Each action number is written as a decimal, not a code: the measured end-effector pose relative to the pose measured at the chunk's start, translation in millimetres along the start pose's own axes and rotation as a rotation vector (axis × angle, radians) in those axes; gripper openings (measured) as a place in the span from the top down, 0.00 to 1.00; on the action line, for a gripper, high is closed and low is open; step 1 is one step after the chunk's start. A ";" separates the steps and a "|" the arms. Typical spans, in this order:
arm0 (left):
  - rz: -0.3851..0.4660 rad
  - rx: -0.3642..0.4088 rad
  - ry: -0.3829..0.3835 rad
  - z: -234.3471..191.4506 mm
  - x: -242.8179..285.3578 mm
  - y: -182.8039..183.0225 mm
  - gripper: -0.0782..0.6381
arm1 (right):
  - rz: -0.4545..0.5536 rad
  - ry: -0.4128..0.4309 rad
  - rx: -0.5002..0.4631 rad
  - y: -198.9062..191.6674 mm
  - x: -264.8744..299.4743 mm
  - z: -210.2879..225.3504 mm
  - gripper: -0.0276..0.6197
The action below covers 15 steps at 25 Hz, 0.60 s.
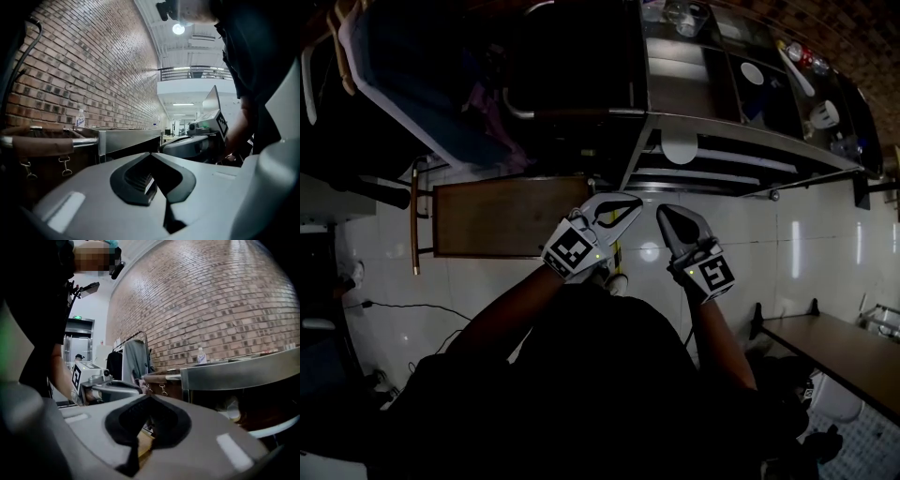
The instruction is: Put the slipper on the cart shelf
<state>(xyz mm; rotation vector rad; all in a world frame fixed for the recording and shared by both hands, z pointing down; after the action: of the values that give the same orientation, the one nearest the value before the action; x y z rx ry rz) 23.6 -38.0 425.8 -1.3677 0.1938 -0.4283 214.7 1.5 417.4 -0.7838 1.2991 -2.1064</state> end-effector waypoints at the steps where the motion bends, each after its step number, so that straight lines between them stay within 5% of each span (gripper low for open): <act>1: -0.008 0.008 0.014 5.8 -4.7 0.6 0.89 | 0.002 0.007 -0.001 -0.5 -3.7 -5.4 0.95; 15: -0.084 -0.011 0.170 60.1 -110.4 5.1 0.89 | -0.016 0.170 -0.006 -24.2 -0.6 -95.7 0.95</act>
<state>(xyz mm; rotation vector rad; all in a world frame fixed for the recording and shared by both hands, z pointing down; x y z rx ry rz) -52.9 61.6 420.5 -1.3543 0.2791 -0.6152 143.4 68.4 404.3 -0.6295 1.3909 -2.2231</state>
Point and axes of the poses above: the fingertips, and each gripper's own axes: x forward along the fingers, z to its right, y out of its top, the point moved 10 cm from there along -x, backward along the fingers, and after that the axes turned 14 degrees about x, right-handed, at the moved point
